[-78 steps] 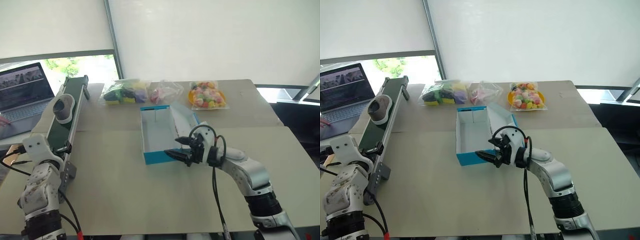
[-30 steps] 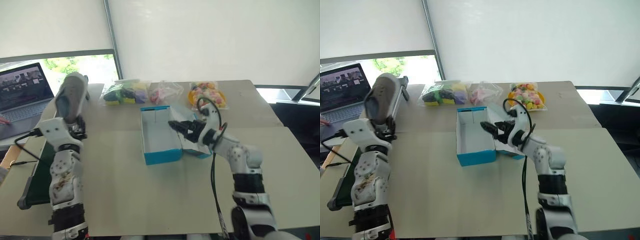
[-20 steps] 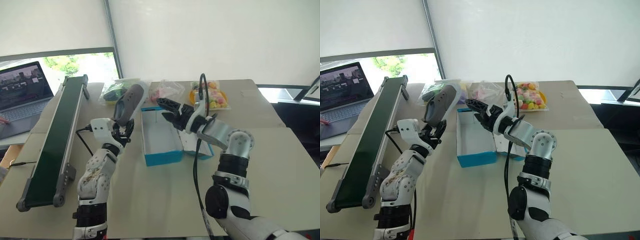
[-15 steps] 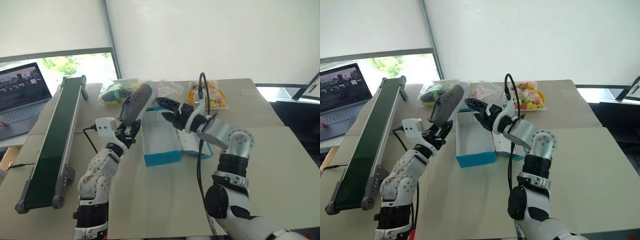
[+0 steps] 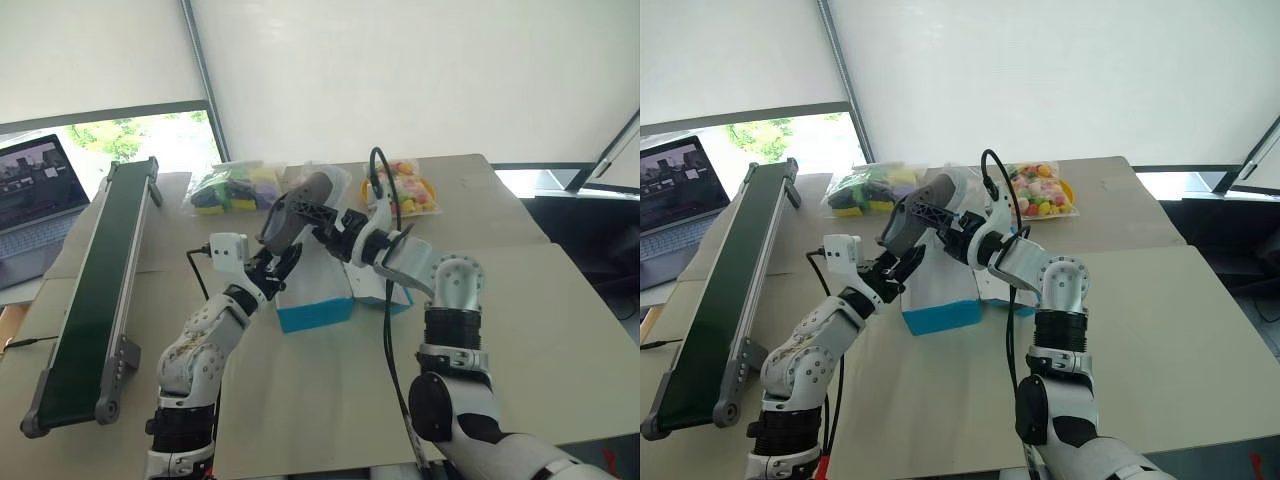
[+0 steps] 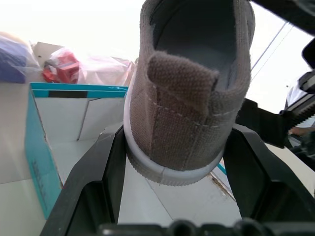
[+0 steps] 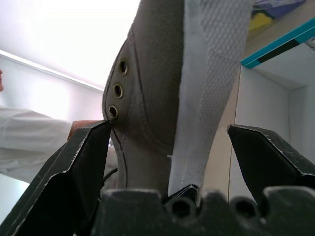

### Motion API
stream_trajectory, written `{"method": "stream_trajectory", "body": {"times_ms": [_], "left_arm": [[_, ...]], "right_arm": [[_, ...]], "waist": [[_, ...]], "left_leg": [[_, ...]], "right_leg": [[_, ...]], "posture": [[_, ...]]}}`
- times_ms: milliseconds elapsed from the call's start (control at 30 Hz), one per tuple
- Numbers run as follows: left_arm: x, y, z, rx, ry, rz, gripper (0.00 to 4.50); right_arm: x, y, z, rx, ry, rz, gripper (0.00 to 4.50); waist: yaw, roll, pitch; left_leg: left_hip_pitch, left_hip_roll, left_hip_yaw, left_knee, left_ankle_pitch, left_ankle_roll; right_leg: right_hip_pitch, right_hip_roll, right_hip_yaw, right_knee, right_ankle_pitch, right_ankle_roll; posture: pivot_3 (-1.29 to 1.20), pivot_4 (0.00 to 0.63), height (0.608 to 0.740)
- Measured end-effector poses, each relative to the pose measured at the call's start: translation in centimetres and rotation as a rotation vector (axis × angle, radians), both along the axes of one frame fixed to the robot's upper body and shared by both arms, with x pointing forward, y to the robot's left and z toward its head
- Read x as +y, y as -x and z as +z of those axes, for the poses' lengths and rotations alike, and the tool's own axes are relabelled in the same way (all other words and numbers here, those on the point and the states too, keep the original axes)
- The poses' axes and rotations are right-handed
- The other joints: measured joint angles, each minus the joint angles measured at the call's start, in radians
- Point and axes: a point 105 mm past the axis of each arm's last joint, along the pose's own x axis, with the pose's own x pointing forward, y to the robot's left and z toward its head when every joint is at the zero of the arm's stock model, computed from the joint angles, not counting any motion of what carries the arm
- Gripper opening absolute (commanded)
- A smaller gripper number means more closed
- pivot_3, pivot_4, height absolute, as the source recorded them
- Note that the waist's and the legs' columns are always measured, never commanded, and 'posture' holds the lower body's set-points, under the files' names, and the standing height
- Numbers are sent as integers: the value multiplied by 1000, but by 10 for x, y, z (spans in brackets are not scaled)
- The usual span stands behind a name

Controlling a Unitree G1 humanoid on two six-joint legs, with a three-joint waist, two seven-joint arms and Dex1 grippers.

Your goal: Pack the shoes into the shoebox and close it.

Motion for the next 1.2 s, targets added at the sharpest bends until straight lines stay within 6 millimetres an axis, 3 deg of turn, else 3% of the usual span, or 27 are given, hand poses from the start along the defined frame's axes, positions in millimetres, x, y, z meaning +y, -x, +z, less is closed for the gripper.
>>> {"method": "stream_trajectory", "body": {"times_ms": [33, 367, 733, 800, 900, 1067, 1200], "left_arm": [[0, 0, 0, 2, -1, 0, 2512], [2, -1, 2, -4, -7, 3, 2512], [-1, 0, 16, -78, -68, -13, 2512], [0, 0, 17, -91, -83, -4, 3433], [-1, 0, 10, -72, -105, -5, 4335], [4, 1, 0, -43, -144, 1, 4335], [18, 7, -9, -37, -272, -22, 4335]], "right_arm": [[-4, -2, 0, -2, -6, -17, 3997], [-9, -6, 2, -13, -10, -44, 768], [-13, -2, 15, 10, -157, -23, 768], [-13, -2, 15, 17, -158, -29, 707], [-17, -2, 24, -3, -202, -44, 707], [-32, -10, 34, -25, -213, -144, 707], [-61, -20, 39, -43, -42, -246, 707]], "waist": [[0, 0, 0], [2, 0, 0], [6, 0, 0], [7, 0, 0], [7, 0, 0], [7, 0, 0], [7, 1, 1]], "left_leg": [[0, 0, 0, 0, 0, 0], [0, -1, 0, 0, 0, 0], [0, -1, 0, 0, 0, 0], [0, -1, 0, 0, 0, 0], [0, -1, 0, -1, 0, 0], [0, -1, -1, -1, 0, 0], [0, -1, -1, -1, 0, 0]], "right_leg": [[0, 0, 0, 0, 0, 0], [0, 0, 2, 0, 0, 0], [0, 0, 3, -1, 0, 0], [0, 0, 3, -1, 0, 0], [0, 0, 3, -1, 0, 0], [-1, 0, 3, -1, 0, 0], [-1, 0, 3, -1, 0, 0]], "posture": [[0, 150, 646], [0, 150, 646], [0, 150, 646], [0, 150, 646], [0, 150, 646], [0, 150, 646], [0, 150, 646]]}}
